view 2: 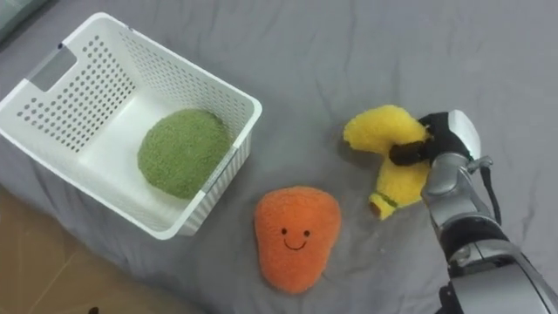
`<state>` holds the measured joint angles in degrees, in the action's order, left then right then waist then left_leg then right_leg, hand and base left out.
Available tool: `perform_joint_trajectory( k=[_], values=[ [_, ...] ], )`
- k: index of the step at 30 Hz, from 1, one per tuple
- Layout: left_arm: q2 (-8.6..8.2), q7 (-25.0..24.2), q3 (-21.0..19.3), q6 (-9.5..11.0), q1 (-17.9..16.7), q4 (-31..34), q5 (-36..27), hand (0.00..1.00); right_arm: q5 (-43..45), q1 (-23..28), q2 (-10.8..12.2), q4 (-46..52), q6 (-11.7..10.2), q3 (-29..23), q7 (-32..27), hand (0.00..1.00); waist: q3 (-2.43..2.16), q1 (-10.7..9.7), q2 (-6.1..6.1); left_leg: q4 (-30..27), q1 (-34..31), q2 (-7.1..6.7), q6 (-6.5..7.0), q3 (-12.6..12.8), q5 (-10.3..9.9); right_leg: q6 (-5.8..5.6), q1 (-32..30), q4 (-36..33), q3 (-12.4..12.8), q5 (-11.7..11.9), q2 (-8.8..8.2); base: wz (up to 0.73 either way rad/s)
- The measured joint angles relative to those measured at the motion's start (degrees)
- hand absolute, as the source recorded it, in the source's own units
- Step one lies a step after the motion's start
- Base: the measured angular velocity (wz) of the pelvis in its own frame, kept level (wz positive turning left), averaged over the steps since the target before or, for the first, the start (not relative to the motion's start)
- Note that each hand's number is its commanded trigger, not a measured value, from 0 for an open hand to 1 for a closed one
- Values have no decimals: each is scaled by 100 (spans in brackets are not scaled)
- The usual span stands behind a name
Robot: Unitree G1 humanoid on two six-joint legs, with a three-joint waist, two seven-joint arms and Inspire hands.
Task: Collect toys from the bed
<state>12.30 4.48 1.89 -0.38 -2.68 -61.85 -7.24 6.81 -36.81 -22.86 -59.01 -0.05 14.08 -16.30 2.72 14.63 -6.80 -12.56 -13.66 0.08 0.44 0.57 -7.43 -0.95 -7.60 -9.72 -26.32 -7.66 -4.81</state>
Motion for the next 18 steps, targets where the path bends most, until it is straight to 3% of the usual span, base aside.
perform_joint_trajectory(
  k=[2, 4, 7, 9, 13, 18],
  values=[
    [-42, 0, -150, 0, -31, -2, 12, 0, 53, 155, 3, 601, 19, -85, 32, 100, -45, -6, 0, 138, 211, 30, 0, 158, 0, -3, 93, 2, 119, -2, 22, -25],
    [-49, 1, -193, -13, -174, 31, -2, 0, 146, 635, 6, 1821, 45, -202, 33, 100, -99, -81, 30, 209, 457, 44, 0, 247, -2, -5, 270, 9, 181, -4, 25, -20],
    [-111, 34, -326, -44, -357, 158, -3, 0, 151, 1074, 47, 3100, 87, -191, 162, 100, -144, -199, 100, 265, 796, 54, 1, 386, -9, -15, 526, 7, 296, -9, 25, -24],
    [-195, 70, -378, -43, -387, 171, 0, 0, 127, 1088, 42, 3515, 114, -195, 218, 100, -187, -246, 156, 348, 914, 63, -3, 396, -21, -16, 584, 5, 347, -10, 43, -16],
    [-216, 102, -393, -42, -367, 177, 36, 0, 165, 1111, 47, 4436, 167, -123, 491, 100, -268, -329, 125, 349, 1123, 68, -7, 426, -21, -7, 777, 6, 445, -17, 67, -5],
    [-238, 103, -397, -64, -514, 290, 5, 0, 114, 1084, 66, 5292, 269, -72, 837, 100, -307, -313, 57, 393, 1336, 48, -6, 417, -25, -29, 1021, 8, 432, -62, 39, 3]
  ],
)
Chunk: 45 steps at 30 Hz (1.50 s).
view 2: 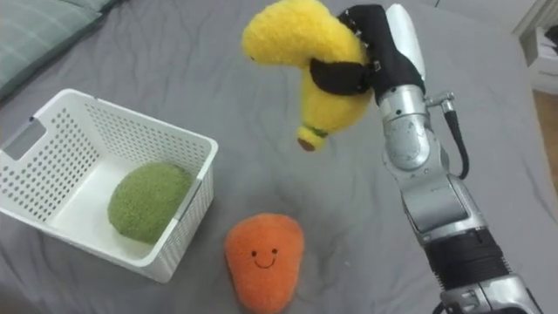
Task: Collect toys from the bed
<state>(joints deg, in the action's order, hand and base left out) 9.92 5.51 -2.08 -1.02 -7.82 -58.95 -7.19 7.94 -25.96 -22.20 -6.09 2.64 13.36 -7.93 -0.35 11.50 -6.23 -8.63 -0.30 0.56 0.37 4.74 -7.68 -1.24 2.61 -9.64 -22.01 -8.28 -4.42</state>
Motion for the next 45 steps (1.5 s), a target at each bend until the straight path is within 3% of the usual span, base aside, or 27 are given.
perform_joint_trajectory(
  k=[5, 12, 14, 18, 22, 23, 24, 25, 26, 31, 45],
  values=[
    [-25, -10, -62, -89, -68, 143, 151, 0, 27, -9, 157, 543, 122, 61, 569, 100, 13, 159, -34, -5, 53, -13, 2, -30, 1, -5, 42, 0, -28, -3, -5, 1],
    [-24, -25, -98, -115, -36, 279, 300, 0, 489, -429, 498, 556, 365, 836, 1137, 100, 97, 489, -62, 37, 77, -27, -1, -182, -1, -18, 122, 17, -157, -19, -3, 9],
    [-18, -66, -98, -116, 4, 278, 301, 0, 556, -589, 557, 526, 366, 1054, 1286, 100, 142, 604, -102, 38, 70, -30, -2, -220, -1, -22, 133, 31, -184, -21, -3, 11],
    [17, -158, -121, -154, 21, 331, 565, 0, 593, -780, 786, 322, 383, 1273, 1451, 100, 162, 888, -230, 18, -33, -57, -3, -385, 0, -27, 146, 102, -358, -18, -1, 19],
    [17, -202, -122, -285, 72, 392, 698, 0, 584, -965, 1005, -178, 494, 1317, 1491, 100, 179, 1089, -256, -73, -138, -94, -1, -551, 0, -32, 139, 110, -514, -16, -22, 20],
    [19, -201, -113, -293, 69, 396, 717, 0, 583, -977, 1031, -275, 494, 1321, 1496, 93, 179, 1107, -259, -79, -145, -100, 0, -568, 0, -34, 146, 109, -532, -17, -28, 20],
    [20, -196, -103, -329, 70, 396, 793, 0, 579, -1016, 1085, -520, 499, 1337, 1500, 93, 180, 1110, -260, -84, -166, -120, 2, -637, 1, -40, 169, 107, -615, -21, -42, 24],
    [18, -188, -98, -359, 74, 396, 808, 0, 583, -1017, 1127, -748, 507, 1338, 1500, 42, 181, 1119, -271, -106, -207, -134, 6, -693, 4, -42, 180, 105, -654, -22, -52, 24],
    [19, -187, -99, -371, 70, 395, 816, 0, 593, -1017, 1152, -851, 509, 1339, 1501, 0, 182, 1146, -278, -113, -208, -137, 6, -708, 4, -43, 180, 103, -657, -21, -52, 15],
    [18, -176, -110, -498, 36, 378, 1068, 0, 745, -1099, 1288, -1459, 619, 1339, 1513, 0, 188, 1261, -283, -201, -292, -162, 5, -852, 1, -50, 212, 103, -766, -30, -55, 15],
    [14, -163, -112, -694, -70, 388, 1188, 0, 992, -1196, 1282, -1650, 593, 1337, 1236, 0, 199, 1398, -260, -280, -342, -190, 4, -954, 4, -49, 231, 103, -821, -30, -55, 4]
  ],
)
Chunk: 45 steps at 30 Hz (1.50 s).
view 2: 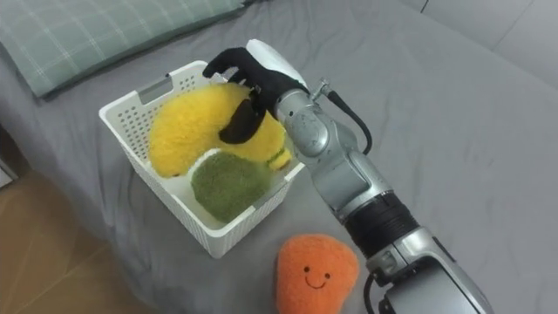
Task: Collect toys from the bed
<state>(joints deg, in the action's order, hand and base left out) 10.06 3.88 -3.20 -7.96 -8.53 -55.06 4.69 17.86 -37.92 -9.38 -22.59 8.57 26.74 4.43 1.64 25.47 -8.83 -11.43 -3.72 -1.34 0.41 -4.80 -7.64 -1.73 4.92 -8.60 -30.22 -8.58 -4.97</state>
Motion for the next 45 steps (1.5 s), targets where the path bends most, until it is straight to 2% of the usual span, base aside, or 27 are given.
perform_joint_trajectory(
  k=[11, 14, 16, 19, 21, 22, 24, 26, 27, 29, 30, 31, 34, 38, 40, 45],
  values=[
    [-12, 321, 12, 77, 73, -3, -65, 0, 40, 1, -44, 3, -155, 0, -175, 0, -14, -25, -4, 15, 36, 13, 1, 69, 0, 1, -13, 0, 83, 1, 5, -2],
    [-12, 349, 9, 77, 68, -3, -64, 0, 37, 1, -55, 30, -155, -1, -197, 0, -22, -95, -15, 10, 27, 13, 2, 84, 1, 2, -13, -1, 86, 2, 5, 0],
    [-16, 349, 1, 77, 68, -4, -64, 0, 37, 14, -63, 128, -155, -8, -234, 0, -41, -196, -37, 12, 27, 16, 2, 130, 3, 2, -30, -2, 93, 2, 5, -3],
    [-39, 349, 1, 77, 84, -4, -65, 0, 20, 38, -68, 168, -156, -98, -312, 0, -72, -231, -49, 11, 93, 40, 8, 243, 8, 8, -30, -5, 191, 6, 8, -17],
    [-42, 348, -8, 83, 100, -15, -91, 0, -28, 42, -88, 164, -166, -110, -370, 0, -77, -276, -41, 39, 156, 56, 9, 312, 8, 11, -12, -6, 261, 9, 13, -18],
    [-41, 348, -13, 87, 114, -25, -230, 0, -33, 108, -136, 164, -225, -142, -419, 0, -61, -330, 1, 55, 196, 56, 9, 322, 9, 10, 9, -7, 265, 12, 9, -10],
    [-49, 348, -14, 106, 88, -17, -298, 0, -35, 385, -235, 270, -345, -344, -434, 0, -102, -422, 18, 72, 225, 54, 13, 332, 6, 0, 29, -7, 281, 19, 5, -6],
    [-53, 349, -8, 132, 32, -30, -353, 0, -136, 641, -342, 380, -386, -455, -502, 0, -104, -498, 74, 84, 266, 61, 17, 400, 4, 1, 33, -9, 355, 23, 6, -16],
    [-56, 349, 0, 146, 5, -60, -462, 0, -249, 828, -415, 388, -433, -498, -557, 0, -87, -558, 143, 110, 338, 67, 17, 445, 4, 2, 75, -10, 391, 30, 5, -20],
    [-58, 350, -4, 209, -3, -171, -640, 0, -469, 1191, -465, 451, -438, -593, -616, 0, -111, -641, 245, 171, 378, 77, 24, 520, 0, 1, 85, -16, 476, 31, 6, -26],
    [-72, 350, -16, 214, -3, -231, -695, 0, -542, 1409, -492, 557, -438, -631, -619, 0, -127, -657, 301, 204, 431, 103, 26, 635, -5, 10, 59, -27, 594, 40, 18, -43],
    [-105, 350, -25, 213, -13, -249, -752, 0, -655, 1601, -504, 640, -439, -709, -614, 0, -124, -728, 394, 208, 442, 123, 28, 704, -17, 16, 44, -28, 663, 53, 30, -40],
    [-186, 353, -27, 316, -61, -249, -772, 0, -857, 1957, -509, 750, -441, -994, -620, 0, -141, -917, 547, 253, 467, 155, 28, 880, -14, 19, -33, -68, 817, 58, 46, -25],
    [-244, 531, 2, 435, -116, -224, -1046, 0, -1142, 2184, -502, 748, -444, -1072, -685, 0, -143, -1128, 546, 319, 558, 196, 11, 1037, -19, 26, -75, -94, 970, 56, 81, -25],
    [-271, 562, 123, 463, -96, -173, -1082, 0, -1178, 2370, -501, 741, -499, -1020, -670, 0, -143, -1322, 517, 327, 556, 199, 15, 1087, -25, 28, -104, -99, 1009, 57, 80, -8],
    [-287, 561, 167, 526, 7, -178, -1077, 0, -1084, 2947, -482, 740, -493, -1020, -544, 0, -138, -1434, 497, 378, 633, 210, 19, 1214, -60, 26, -112, -101, 1147, 57, 92, -13]
  ],
)
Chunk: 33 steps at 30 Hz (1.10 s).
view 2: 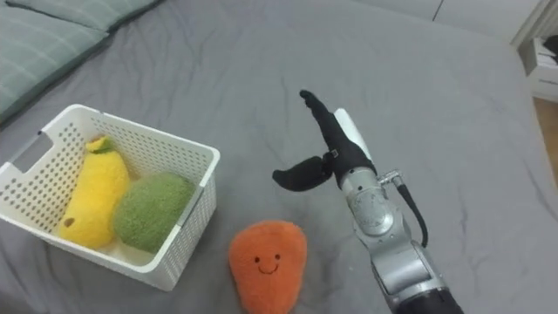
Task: Collect toys from the bed
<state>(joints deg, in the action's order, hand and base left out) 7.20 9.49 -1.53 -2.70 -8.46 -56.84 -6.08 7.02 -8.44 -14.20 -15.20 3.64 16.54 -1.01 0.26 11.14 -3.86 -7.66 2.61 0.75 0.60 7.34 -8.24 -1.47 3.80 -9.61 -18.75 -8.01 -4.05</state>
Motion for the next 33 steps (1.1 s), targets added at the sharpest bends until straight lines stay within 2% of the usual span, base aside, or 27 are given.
perform_joint_trajectory(
  k=[4, 11, 15, 21, 30, 33],
  values=[
    [-9, -5, -5, 19, 6, -59, -3, 0, 3, 302, 79, -61, 2, -17, 79, 0, 10, -121, 14, 0, 13, 7, 0, 25, -16, 0, 2, 5, 7, 0, 5, -5],
    [-73, -23, -64, 19, 7, -50, 1, 0, -6, 347, 213, -223, 18, -32, 298, 0, 19, -144, 28, -3, 5, 6, 0, 33, -19, -1, -2, 22, 9, -1, 7, 0],
    [-80, -42, -53, 20, -4, -3, -2, 0, 32, 407, 272, -508, 16, 118, 405, 0, 12, -104, 19, -4, 2, 5, 1, 34, -29, -4, 10, 57, -1, 1, 10, 0],
    [-92, -44, -47, 20, -15, -6, -1, 0, 422, 563, 283, -885, 23, 468, 868, 0, 22, -48, 80, -3, -19, 14, -8, 30, -61, -8, -2, 90, 3, 4, 28, 0],
    [-93, -195, -57, 20, -13, 0, 4, 0, 700, 584, 286, -885, 25, 472, 1186, 0, 16, 50, 89, -6, -43, 18, -11, 13, -64, -8, -10, 98, -19, 4, 33, 0],
    [-96, -239, -59, 18, -13, 3, 2, 0, 759, 583, 304, -912, 104, 473, 1287, 0, 10, 63, 89, -11, -41, 17, -11, 10, -64, -8, -5, 97, -18, 4, 32, 0]
  ],
)
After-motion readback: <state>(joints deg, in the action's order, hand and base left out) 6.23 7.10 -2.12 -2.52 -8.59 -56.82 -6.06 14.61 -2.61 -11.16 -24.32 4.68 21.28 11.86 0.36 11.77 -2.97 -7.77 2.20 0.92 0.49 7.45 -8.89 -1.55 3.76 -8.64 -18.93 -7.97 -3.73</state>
